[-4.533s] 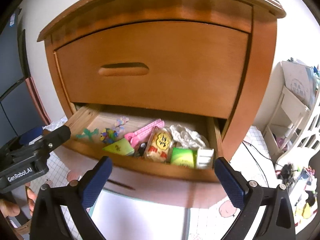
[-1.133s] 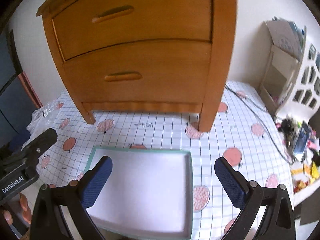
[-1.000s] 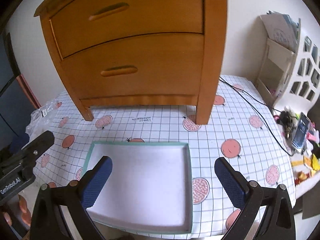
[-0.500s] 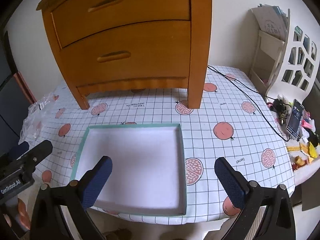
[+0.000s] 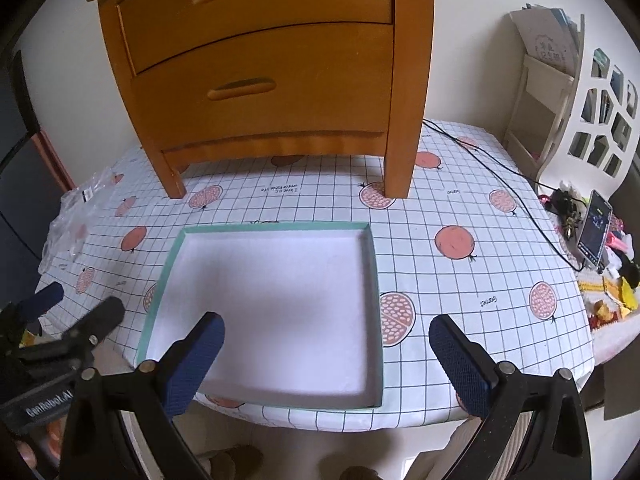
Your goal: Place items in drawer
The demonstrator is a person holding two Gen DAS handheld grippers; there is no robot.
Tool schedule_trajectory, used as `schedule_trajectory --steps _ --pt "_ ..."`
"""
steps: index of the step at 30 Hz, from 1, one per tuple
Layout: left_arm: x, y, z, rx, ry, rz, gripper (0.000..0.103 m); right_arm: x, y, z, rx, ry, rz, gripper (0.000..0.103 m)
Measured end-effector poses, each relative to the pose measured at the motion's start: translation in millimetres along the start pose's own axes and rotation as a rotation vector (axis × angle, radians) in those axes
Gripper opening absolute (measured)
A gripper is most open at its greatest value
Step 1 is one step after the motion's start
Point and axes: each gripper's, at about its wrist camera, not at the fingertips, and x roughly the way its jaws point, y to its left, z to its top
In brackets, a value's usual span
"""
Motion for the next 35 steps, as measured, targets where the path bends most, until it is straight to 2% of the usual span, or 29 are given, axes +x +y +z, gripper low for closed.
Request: schedule_trajectory --steps 35 --pt "-12 -2 -4 0.035 -0.033 0.016 0.103 -4 -4 -7 -0.014 0.004 -0.004 0.103"
